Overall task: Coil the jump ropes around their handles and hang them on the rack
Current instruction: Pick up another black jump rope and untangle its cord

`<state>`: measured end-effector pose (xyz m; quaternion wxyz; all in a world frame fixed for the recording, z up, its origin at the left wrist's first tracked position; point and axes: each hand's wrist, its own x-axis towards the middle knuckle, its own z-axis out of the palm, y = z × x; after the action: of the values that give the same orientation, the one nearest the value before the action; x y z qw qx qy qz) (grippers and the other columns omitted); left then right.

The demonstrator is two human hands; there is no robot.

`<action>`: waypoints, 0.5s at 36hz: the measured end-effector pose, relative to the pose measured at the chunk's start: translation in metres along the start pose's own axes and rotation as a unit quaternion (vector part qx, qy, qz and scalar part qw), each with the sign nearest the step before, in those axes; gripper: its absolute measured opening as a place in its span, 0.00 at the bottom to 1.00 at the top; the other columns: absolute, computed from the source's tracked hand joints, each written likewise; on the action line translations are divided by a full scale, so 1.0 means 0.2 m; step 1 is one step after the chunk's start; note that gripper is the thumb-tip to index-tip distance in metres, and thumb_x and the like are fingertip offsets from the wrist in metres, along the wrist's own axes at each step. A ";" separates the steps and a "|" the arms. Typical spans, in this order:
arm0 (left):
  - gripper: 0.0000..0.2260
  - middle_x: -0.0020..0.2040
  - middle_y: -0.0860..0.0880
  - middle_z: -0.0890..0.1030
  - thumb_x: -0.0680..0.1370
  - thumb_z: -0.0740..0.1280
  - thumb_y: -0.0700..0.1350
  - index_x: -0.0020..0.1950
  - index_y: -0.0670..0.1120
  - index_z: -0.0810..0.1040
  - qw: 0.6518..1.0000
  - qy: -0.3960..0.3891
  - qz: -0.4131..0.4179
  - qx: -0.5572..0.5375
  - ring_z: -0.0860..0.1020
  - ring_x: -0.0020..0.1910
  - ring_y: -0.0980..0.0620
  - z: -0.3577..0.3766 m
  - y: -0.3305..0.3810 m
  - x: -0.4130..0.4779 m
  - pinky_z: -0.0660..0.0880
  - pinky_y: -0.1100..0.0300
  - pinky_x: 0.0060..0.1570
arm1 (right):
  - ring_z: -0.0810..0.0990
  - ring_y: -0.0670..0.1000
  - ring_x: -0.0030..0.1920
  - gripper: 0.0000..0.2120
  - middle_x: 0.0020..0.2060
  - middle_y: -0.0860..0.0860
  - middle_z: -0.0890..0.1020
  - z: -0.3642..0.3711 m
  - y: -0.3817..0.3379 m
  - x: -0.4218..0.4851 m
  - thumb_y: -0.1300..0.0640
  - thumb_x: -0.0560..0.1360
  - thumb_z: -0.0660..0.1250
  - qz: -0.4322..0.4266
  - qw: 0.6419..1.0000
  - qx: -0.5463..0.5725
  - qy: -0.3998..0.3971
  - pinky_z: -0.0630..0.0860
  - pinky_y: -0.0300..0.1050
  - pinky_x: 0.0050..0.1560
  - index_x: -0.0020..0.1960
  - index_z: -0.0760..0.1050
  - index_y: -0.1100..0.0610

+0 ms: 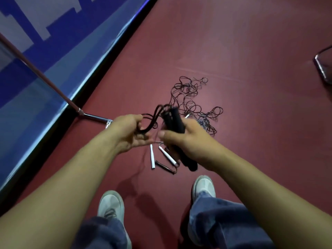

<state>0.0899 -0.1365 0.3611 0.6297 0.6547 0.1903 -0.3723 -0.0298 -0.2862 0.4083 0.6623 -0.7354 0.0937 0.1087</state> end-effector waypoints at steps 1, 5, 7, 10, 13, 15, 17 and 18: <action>0.13 0.33 0.45 0.72 0.85 0.60 0.45 0.41 0.44 0.71 0.999 -0.008 0.008 0.052 0.75 0.31 0.47 0.01 -0.02 -0.02 0.82 0.52 0.30 | 0.72 0.52 0.25 0.07 0.28 0.57 0.73 -0.01 -0.03 0.02 0.62 0.80 0.70 -0.019 0.999 0.019 0.025 0.70 0.44 0.29 0.45 0.74 0.62; 0.09 0.35 0.46 0.76 0.81 0.64 0.43 0.41 0.44 0.76 0.984 0.011 0.055 0.172 0.77 0.36 0.45 0.01 -0.04 -0.07 0.80 0.52 0.37 | 0.74 0.49 0.25 0.04 0.29 0.54 0.74 -0.04 -0.10 0.04 0.62 0.81 0.67 -0.043 0.995 0.082 0.034 0.70 0.42 0.26 0.51 0.74 0.63; 0.09 0.35 0.46 0.78 0.80 0.66 0.44 0.41 0.43 0.79 0.977 0.040 0.089 0.189 0.77 0.37 0.45 0.02 -0.04 -0.07 0.78 0.52 0.39 | 0.77 0.48 0.30 0.04 0.35 0.56 0.80 -0.04 -0.11 0.04 0.62 0.82 0.66 -0.037 0.989 0.143 -0.005 0.71 0.43 0.29 0.54 0.76 0.62; 0.08 0.41 0.44 0.80 0.80 0.64 0.42 0.47 0.39 0.81 0.973 0.039 0.112 0.199 0.78 0.38 0.43 0.05 -0.05 -0.07 0.77 0.50 0.41 | 0.74 0.48 0.35 0.08 0.58 0.66 0.81 -0.02 -0.11 0.06 0.61 0.82 0.64 -0.048 0.978 0.200 -0.033 0.68 0.45 0.31 0.55 0.80 0.62; 0.09 0.42 0.42 0.77 0.82 0.63 0.41 0.47 0.38 0.80 0.975 0.001 0.105 0.195 0.78 0.40 0.44 0.07 -0.07 -0.08 0.78 0.48 0.43 | 0.72 0.50 0.35 0.14 0.50 0.59 0.84 -0.02 -0.12 0.10 0.57 0.84 0.63 -0.038 0.986 0.165 -0.013 0.68 0.44 0.32 0.58 0.80 0.67; 0.08 0.46 0.42 0.79 0.78 0.65 0.45 0.48 0.41 0.78 0.958 -0.005 0.115 0.264 0.80 0.46 0.44 0.07 -0.09 -0.08 0.81 0.43 0.49 | 0.72 0.50 0.33 0.17 0.41 0.50 0.84 -0.03 -0.12 0.11 0.55 0.84 0.62 -0.016 0.991 0.135 0.014 0.71 0.42 0.34 0.60 0.76 0.70; 0.24 0.62 0.43 0.77 0.72 0.65 0.52 0.67 0.46 0.73 0.941 -0.002 0.123 0.317 0.77 0.63 0.43 0.06 -0.11 -0.10 0.77 0.39 0.62 | 0.77 0.47 0.34 0.17 0.43 0.50 0.86 -0.04 -0.13 0.11 0.54 0.84 0.62 -0.011 0.992 0.121 0.030 0.74 0.42 0.38 0.57 0.76 0.70; 0.29 0.71 0.46 0.72 0.73 0.65 0.51 0.74 0.55 0.67 0.934 -0.014 0.153 0.322 0.71 0.71 0.45 0.06 -0.11 -0.11 0.72 0.40 0.68 | 0.80 0.46 0.36 0.17 0.44 0.52 0.86 -0.03 -0.14 0.12 0.54 0.85 0.62 -0.010 0.992 0.124 0.036 0.76 0.45 0.41 0.55 0.77 0.70</action>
<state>0.0556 -0.1408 0.3627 0.4371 0.8384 -0.0508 -0.3217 0.0003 -0.2901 0.4290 0.7457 -0.6518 0.1225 0.0632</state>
